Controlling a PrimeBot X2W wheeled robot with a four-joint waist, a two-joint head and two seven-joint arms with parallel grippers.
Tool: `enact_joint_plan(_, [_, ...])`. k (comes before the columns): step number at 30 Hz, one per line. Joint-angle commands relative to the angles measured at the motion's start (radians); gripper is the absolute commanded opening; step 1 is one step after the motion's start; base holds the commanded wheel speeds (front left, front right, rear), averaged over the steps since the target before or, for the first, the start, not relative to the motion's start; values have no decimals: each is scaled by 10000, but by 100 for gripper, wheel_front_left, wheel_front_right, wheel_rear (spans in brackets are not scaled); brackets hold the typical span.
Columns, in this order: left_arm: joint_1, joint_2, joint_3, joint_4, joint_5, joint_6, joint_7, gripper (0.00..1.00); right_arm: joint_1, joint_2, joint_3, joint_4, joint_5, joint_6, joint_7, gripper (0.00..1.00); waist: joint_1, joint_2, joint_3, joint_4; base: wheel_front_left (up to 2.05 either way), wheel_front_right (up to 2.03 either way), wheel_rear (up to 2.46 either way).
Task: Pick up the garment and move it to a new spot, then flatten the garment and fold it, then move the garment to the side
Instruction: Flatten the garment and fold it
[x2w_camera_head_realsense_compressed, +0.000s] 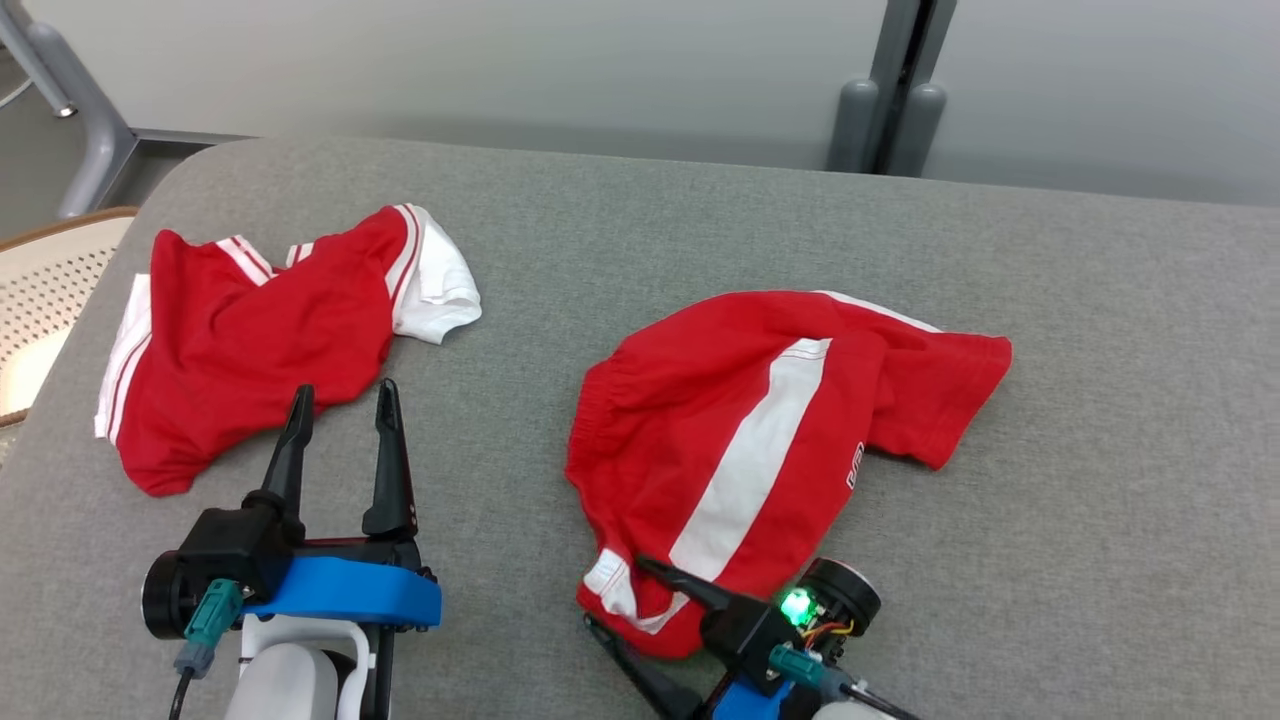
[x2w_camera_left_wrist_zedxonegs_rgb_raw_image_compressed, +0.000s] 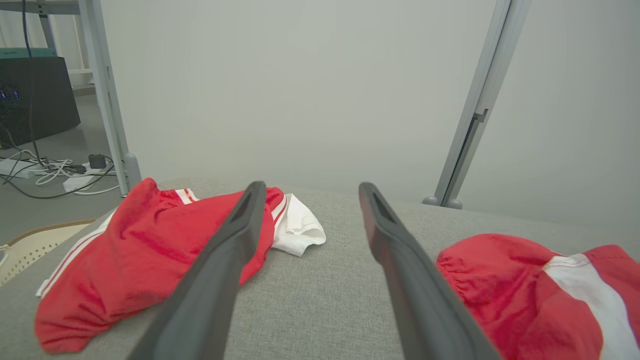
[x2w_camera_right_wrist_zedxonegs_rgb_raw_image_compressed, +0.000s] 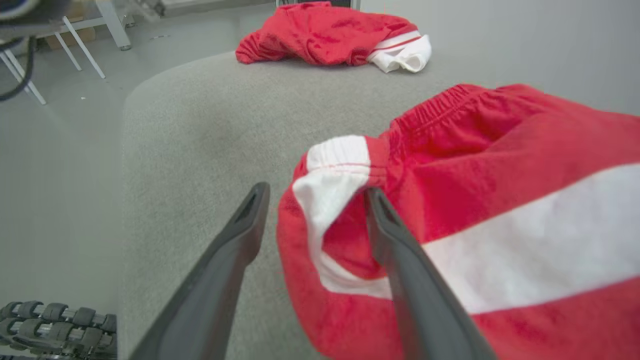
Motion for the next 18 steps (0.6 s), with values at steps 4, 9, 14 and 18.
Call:
enact_joint_plan(4, [24,-10,142,9,126,-25,-48,100,22,-157,-762,-818,-41,1,-42,100,1,0,-143,-412,0,0,0])
enact_joint_plan(9, [89,-11,272,7,209,-53,-48,100,19,-473,-1760,-1576,-171,1,-42,100,1,0,-255,-678,0,0,0])
enact_joint_plan(14, [140,-9,351,-45,225,-66,-48,100,-331,-824,-3089,-2032,-450,1,-42,100,1,0,-279,-816,0,0,0])
enact_joint_plan(18, [159,-11,315,-98,224,-67,-48,100,-790,-1134,-3904,-1992,-710,1,-42,100,1,0,-245,-840,0,0,0])
